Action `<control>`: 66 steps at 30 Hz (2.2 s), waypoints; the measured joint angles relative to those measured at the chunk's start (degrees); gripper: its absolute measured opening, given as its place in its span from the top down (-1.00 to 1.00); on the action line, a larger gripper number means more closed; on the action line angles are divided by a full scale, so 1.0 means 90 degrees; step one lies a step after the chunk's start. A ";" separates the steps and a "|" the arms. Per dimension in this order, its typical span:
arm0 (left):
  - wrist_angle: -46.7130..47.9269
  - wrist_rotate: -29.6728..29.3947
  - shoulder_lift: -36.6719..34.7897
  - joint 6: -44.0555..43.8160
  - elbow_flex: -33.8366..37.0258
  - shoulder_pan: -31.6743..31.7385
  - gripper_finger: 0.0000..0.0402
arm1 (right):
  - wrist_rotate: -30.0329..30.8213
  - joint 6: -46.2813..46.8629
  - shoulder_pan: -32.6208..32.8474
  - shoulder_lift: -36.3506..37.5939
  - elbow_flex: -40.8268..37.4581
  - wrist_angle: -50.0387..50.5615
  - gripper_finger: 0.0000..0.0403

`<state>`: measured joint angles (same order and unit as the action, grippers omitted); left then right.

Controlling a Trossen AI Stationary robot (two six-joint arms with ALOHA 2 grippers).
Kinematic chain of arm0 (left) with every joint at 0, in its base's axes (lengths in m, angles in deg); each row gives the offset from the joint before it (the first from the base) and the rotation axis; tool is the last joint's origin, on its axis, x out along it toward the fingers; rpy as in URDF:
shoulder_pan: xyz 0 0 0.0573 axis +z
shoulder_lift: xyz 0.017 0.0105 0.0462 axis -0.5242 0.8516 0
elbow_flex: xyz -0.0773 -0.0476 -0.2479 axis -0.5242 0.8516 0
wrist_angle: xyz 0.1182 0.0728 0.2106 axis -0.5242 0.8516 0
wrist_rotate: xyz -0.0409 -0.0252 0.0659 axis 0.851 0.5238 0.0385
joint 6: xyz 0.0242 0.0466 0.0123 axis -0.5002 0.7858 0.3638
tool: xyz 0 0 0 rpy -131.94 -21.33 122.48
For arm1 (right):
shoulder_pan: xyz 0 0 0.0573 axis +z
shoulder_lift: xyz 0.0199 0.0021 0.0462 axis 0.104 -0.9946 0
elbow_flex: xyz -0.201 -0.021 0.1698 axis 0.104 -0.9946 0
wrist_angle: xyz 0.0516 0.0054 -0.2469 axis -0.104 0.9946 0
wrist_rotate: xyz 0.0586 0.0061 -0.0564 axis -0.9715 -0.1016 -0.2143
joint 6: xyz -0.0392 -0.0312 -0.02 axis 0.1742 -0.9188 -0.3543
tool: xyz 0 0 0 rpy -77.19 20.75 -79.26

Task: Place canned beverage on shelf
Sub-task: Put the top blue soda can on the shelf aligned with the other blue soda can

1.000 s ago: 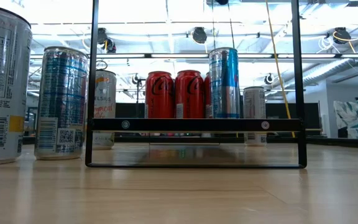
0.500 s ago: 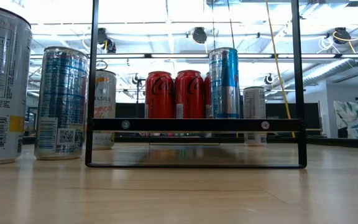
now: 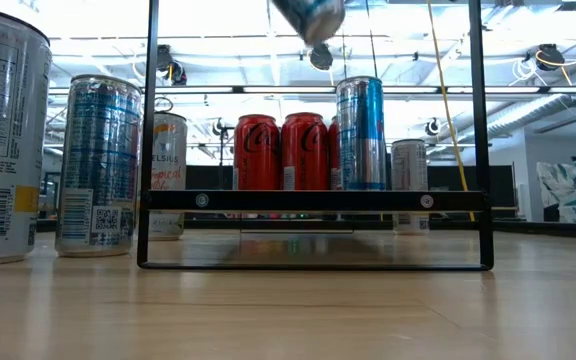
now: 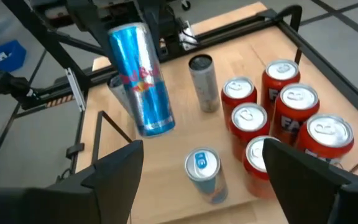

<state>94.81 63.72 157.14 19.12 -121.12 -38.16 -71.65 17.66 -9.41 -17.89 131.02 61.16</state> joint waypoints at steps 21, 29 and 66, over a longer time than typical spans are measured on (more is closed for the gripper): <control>0.0573 -0.0541 0.1244 -0.0175 -0.0007 0.0055 -0.13 | -0.0010 0.0056 0.0005 0.0013 0.0000 0.0303 -0.51; 0.0856 -0.0541 0.1675 -0.0181 -0.0007 0.0063 -0.13 | -0.0010 0.0008 0.0005 0.0013 0.0000 0.0304 -0.51; 0.0504 -0.0232 0.2159 -0.0130 -0.0005 0.0470 -0.22 | -0.0009 -0.0016 0.0007 0.0012 0.0000 0.0304 -0.51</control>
<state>99.35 61.63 176.57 17.95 -121.16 -33.93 -71.73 17.52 -9.34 -17.78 131.02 63.89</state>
